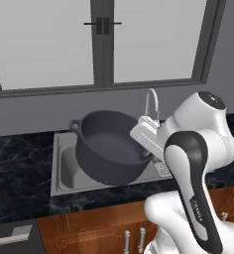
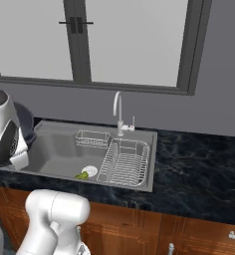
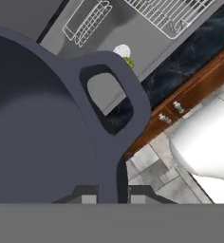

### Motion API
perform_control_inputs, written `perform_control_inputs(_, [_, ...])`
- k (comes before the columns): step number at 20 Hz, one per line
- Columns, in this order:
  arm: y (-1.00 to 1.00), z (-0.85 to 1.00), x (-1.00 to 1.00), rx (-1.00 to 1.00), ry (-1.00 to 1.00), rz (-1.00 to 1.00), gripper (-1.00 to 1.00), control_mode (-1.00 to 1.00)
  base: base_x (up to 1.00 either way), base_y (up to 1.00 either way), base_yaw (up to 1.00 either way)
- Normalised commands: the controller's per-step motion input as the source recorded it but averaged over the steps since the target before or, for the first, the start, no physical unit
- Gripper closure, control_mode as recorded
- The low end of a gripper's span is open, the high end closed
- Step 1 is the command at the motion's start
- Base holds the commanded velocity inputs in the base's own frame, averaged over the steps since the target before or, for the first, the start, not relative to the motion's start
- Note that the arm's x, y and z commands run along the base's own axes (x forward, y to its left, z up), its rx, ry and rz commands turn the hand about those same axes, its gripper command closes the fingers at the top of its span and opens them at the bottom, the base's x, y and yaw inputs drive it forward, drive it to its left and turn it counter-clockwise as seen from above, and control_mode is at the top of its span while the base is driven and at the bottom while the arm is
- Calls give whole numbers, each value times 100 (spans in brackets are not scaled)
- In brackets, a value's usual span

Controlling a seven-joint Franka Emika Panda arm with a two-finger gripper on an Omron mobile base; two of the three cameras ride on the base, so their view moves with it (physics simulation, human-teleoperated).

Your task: Dump the broccoli from the pot into the sink. Then turn on the water and wash the broccoli. Then turn off the water and put the broccoli back in the pot.

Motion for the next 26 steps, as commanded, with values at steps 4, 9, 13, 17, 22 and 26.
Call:
perform_control_inputs(4, [69, 0, 8, 0, 17, 2, 100, -100, 0, 0, 0])
perform_control_inputs(9, [57, -8, 1, 0, 12, 2, 100, -100, 0, 0, 0])
perform_control_inputs(13, [44, -16, 2, 0, 6, 3, 100, -100, 0, 0, 0])
perform_control_inputs(17, [41, -23, 13, 0, 2, 1, 100, -100, 0, 0, 0])
perform_control_inputs(22, [45, -28, 20, 0, 0, 1, 100, -100, 0, 0, 0])
perform_control_inputs(26, [46, -26, 23, 0, 2, 0, 100, -100, 0, 0, 0])
